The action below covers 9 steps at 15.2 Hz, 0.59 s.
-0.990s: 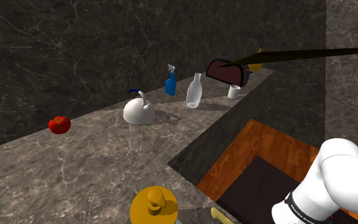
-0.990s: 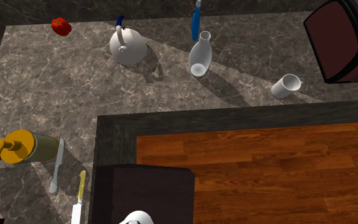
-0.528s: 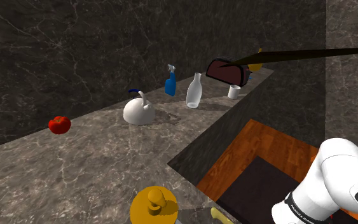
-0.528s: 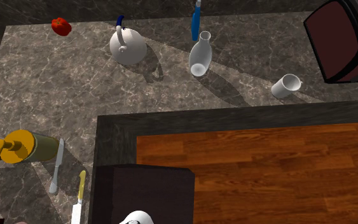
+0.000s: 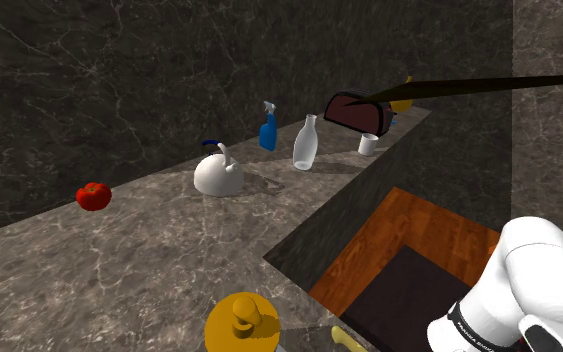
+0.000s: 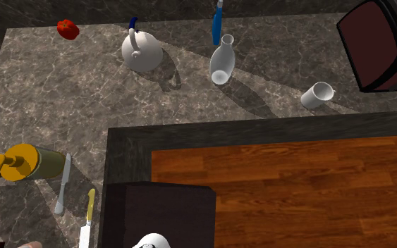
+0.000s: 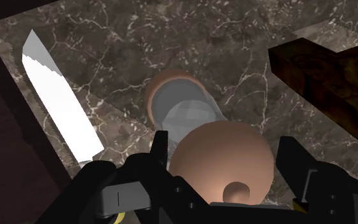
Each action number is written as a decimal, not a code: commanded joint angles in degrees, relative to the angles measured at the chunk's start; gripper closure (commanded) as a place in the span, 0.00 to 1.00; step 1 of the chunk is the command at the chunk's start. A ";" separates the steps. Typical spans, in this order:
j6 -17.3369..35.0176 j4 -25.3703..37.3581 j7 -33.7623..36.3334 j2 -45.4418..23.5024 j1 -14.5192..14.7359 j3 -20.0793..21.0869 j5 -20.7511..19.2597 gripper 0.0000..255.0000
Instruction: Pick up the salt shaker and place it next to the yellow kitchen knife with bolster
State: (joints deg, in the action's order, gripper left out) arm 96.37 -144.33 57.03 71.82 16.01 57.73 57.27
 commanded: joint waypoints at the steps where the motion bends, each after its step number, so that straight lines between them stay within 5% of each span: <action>1: 1.08 -1.03 -0.25 0.17 0.20 1.31 1.19 1.00; 9: 3.96 -3.67 -0.88 0.51 0.80 5.14 4.65 1.00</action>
State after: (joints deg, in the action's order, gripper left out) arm 100.22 -147.91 56.18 72.32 16.79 62.74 61.79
